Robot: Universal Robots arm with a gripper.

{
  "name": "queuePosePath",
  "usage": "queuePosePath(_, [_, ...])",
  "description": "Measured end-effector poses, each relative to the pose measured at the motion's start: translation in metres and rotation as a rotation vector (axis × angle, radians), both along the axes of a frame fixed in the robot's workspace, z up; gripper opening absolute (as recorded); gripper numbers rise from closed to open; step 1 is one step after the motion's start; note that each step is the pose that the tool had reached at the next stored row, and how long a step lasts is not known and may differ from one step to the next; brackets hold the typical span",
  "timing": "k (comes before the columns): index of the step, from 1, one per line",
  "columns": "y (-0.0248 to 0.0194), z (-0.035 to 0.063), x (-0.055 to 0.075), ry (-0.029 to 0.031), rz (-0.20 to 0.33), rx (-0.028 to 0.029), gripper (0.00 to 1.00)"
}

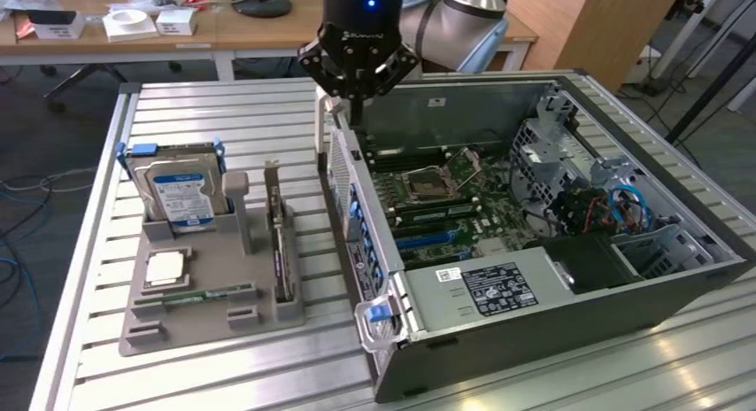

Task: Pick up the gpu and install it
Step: 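Reach for the gpu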

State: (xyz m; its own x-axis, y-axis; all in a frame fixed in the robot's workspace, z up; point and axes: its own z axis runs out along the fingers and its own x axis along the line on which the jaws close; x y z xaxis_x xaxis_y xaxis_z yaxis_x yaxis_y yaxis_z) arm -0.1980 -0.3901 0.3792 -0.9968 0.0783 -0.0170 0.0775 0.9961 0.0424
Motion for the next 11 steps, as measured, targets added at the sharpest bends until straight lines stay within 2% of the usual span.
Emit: queuePosePath(11, [0.004,-0.0062,-0.02,0.011,-0.006,0.0001,0.1])
